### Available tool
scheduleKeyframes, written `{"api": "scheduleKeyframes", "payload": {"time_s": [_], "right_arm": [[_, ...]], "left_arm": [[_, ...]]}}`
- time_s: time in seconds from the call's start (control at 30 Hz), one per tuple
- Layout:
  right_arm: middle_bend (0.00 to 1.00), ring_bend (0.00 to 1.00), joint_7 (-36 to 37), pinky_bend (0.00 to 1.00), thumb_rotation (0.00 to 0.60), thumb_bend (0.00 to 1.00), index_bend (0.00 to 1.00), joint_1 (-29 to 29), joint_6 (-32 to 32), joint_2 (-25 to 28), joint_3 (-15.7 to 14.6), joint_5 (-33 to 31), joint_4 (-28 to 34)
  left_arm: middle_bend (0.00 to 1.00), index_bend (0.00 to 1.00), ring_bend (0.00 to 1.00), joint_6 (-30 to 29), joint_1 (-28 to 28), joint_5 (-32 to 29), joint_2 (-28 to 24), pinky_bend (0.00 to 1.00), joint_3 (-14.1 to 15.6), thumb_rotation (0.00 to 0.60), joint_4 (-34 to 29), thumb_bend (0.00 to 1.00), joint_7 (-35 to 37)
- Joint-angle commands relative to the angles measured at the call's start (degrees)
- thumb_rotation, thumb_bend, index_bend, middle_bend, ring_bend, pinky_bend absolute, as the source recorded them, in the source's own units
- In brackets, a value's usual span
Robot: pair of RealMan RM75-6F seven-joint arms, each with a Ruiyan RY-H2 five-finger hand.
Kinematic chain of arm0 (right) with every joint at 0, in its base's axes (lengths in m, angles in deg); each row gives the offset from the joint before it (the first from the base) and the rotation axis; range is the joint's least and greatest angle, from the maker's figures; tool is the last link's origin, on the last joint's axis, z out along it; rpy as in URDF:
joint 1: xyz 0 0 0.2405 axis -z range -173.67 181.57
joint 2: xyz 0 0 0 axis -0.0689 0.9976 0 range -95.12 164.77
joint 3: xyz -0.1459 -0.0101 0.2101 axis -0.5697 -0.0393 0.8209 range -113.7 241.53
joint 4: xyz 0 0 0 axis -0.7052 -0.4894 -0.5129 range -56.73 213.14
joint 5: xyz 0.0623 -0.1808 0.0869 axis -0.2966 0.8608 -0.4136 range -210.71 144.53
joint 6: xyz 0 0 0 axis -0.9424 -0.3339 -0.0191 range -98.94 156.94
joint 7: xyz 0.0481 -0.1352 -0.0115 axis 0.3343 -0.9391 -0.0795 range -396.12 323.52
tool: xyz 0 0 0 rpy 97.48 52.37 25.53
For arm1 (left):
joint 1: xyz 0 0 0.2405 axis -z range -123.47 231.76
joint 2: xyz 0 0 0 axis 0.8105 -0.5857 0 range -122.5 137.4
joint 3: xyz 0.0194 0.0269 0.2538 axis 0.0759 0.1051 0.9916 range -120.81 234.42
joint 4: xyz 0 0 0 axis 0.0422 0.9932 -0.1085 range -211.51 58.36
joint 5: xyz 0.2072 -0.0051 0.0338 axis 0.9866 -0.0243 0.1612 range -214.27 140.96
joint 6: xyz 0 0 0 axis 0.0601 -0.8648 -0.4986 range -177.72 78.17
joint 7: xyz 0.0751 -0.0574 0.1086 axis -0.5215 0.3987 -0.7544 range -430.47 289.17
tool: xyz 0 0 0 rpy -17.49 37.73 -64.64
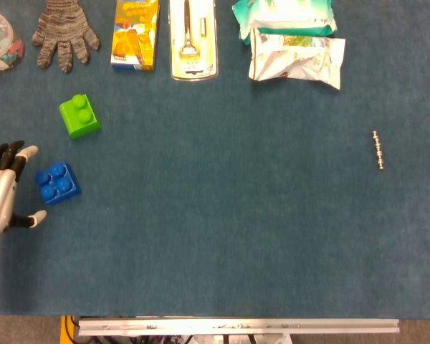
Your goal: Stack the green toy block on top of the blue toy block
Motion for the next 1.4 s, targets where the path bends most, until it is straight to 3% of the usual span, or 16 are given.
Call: {"api": "scheduleKeyframes", "payload": {"time_s": [0.03, 0.6, 0.77, 0.97, 1.23, 1.4], "right_arm": [[0.50, 0.38, 0.1, 0.41, 0.600, 0.34, 0.48, 0.0, 0.0, 0.0, 0.0, 0.0, -0.1], [0.50, 0.38, 0.6, 0.41, 0.600, 0.34, 0.48, 0.5, -0.4, 0.3, 0.0, -0.3, -0.4], [0.50, 0.38, 0.7, 0.41, 0.600, 0.34, 0.48, 0.5, -0.4, 0.3, 0.1, -0.4, -0.5], [0.50, 0.38, 0.6, 0.41, 0.600, 0.34, 0.48, 0.6, -0.2, 0.3, 0.0, -0.5, -0.6], [0.50, 0.38, 0.6, 0.41, 0.600, 0.34, 0.48, 0.8, -0.6, 0.3, 0.0, -0.5, -0.5], [0.50, 0.38, 0.6, 0.41, 0.600, 0.34, 0.48, 0.9, -0.7, 0.4, 0.1, -0.5, -0.5]], "left_arm": [[0.09, 0.13, 0.06, 1.2, 1.2, -1.9, 1.4, 0.01, -0.5, 0.600, 0.8, 0.13, -1.4], [0.09, 0.13, 0.06, 5.2, 5.3, -10.6, 6.0, 0.02, -1.2, 0.600, 5.4, 0.13, -4.9], [0.11, 0.17, 0.07, 5.8, 6.0, -12.4, 6.9, 0.02, -1.2, 0.600, 6.9, 0.13, -5.4], [0.20, 0.30, 0.14, 5.0, 6.2, -11.5, 8.4, 0.03, -1.5, 0.600, 8.7, 0.13, -3.1], [0.36, 0.41, 0.31, 4.3, 6.5, -10.0, 10.0, 0.14, -1.5, 0.600, 10.3, 0.13, -1.9], [0.41, 0.45, 0.35, 4.1, 7.0, -8.8, 10.3, 0.20, -1.3, 0.600, 10.0, 0.13, -1.8]]}}
